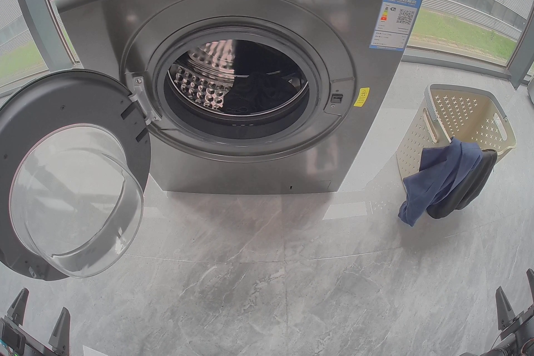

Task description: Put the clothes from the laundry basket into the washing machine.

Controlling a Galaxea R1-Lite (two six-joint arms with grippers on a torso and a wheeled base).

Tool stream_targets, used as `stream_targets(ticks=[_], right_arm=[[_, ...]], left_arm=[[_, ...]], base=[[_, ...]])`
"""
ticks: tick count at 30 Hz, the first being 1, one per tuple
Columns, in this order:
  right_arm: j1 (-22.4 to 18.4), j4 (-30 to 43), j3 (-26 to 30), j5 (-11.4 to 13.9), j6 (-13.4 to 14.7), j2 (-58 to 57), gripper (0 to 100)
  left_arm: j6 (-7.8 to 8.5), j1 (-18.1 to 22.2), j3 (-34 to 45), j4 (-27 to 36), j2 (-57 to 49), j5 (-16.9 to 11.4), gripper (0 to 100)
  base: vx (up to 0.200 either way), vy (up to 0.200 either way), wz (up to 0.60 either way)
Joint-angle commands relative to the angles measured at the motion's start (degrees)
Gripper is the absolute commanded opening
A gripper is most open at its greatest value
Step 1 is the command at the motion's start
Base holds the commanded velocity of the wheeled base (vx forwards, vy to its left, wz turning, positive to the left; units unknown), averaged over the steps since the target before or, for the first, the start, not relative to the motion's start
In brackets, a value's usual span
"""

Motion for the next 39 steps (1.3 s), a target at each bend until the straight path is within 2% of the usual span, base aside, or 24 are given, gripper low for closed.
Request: stream_targets(ticks=[1,17,23,35,39], right_arm=[[-0.02,-0.02,1.01,0.08,-0.01,0.0,100],[-0.02,-0.02,1.01,-0.01,-0.01,0.0,100],[-0.02,-0.02,1.01,-0.01,-0.01,0.0,100],[-0.02,-0.02,1.01,0.08,-0.01,0.0,100],[-0.02,-0.02,1.01,-0.01,-0.01,0.0,100]], left_arm=[[0.06,-0.02,1.01,-0.05,-0.68,0.11,100],[-0.21,-0.02,1.01,-0.05,-0.68,0.11,100],[0.06,-0.02,1.01,-0.05,-0.68,0.11,100],[0.23,-0.02,1.01,-0.05,-0.68,0.11,100],[0.23,-0.02,1.01,-0.05,-0.68,0.02,100]], base=[[0.0,-0.2,0.0],[0.0,-0.2,0.0],[0.0,0.0,0.0],[0.2,0.0,0.0],[0.0,0.0,0.0]])
